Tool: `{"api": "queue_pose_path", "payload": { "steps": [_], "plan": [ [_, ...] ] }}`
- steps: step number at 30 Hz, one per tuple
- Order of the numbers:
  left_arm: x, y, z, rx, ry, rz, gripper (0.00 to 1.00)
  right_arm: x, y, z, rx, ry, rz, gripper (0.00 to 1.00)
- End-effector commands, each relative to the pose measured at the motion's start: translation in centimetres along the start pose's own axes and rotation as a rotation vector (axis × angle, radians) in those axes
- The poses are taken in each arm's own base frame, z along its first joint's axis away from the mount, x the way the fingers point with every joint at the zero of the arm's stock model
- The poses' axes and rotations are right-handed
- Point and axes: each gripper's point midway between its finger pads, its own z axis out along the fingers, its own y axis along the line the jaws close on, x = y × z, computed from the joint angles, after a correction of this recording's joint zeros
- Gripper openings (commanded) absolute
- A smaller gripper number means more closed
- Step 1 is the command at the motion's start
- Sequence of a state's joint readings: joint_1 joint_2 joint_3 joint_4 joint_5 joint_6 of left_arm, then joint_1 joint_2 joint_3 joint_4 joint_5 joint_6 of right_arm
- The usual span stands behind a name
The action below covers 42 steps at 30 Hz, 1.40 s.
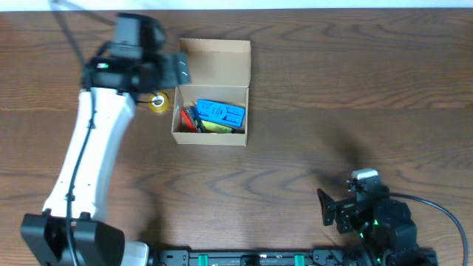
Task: Pack container
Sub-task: 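Move the left gripper to the clear tape roll and grasp it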
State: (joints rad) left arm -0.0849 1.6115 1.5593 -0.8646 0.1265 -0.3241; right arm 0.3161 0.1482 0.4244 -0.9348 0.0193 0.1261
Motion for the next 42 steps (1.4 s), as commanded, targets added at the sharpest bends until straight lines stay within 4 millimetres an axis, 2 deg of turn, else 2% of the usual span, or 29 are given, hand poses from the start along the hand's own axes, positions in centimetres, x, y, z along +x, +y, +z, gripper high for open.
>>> {"api": "queue_pose_path", "payload": {
  "steps": [1,3,8,15,19,29,35,37,40,42],
  "plan": [
    [-0.6,3.5,1.0,-0.06,0.019,-0.234,0.95,0.0,-0.3,0.0,0.014,-0.005,0.017,0.99],
    [-0.6,5.4,2.1,-0.095,0.044,-0.279,0.95,0.0,-0.3,0.0,0.014,-0.005,0.017,0.99],
    [0.4,8.1,5.8,-0.154,0.128,-0.333,0.95,0.0,-0.3,0.0,0.014,-0.005,0.017,0.99],
    [3.3,10.1,11.1,-0.238,0.257,-0.467,0.96,0.0,-0.3,0.0,0.014,-0.005,0.017,0.99],
    [4.7,10.8,13.1,-0.286,0.3,-0.591,0.95,0.0,-0.3,0.0,0.014,-0.005,0.017,0.99],
    [6.9,11.7,15.6,-0.347,0.361,-0.708,0.96,0.0,-0.3,0.0,0.014,-0.005,0.017,0.99],
    [7.9,12.0,16.7,-0.368,0.392,-0.738,1.0,0.0,-0.3,0.0,0.014,-0.005,0.017,0.99],
    [8.1,12.1,16.9,-0.375,0.397,-0.747,0.94,0.0,-0.3,0.0,0.014,-0.005,0.017,0.99],
    [8.5,12.3,17.3,-0.383,0.407,-0.753,0.91,0.0,-0.3,0.0,0.014,-0.005,0.017,0.99],
    [8.8,12.4,17.6,-0.391,0.416,-0.76,0.82,0.0,-0.3,0.0,0.014,-0.005,0.017,0.99]
  ]
}}
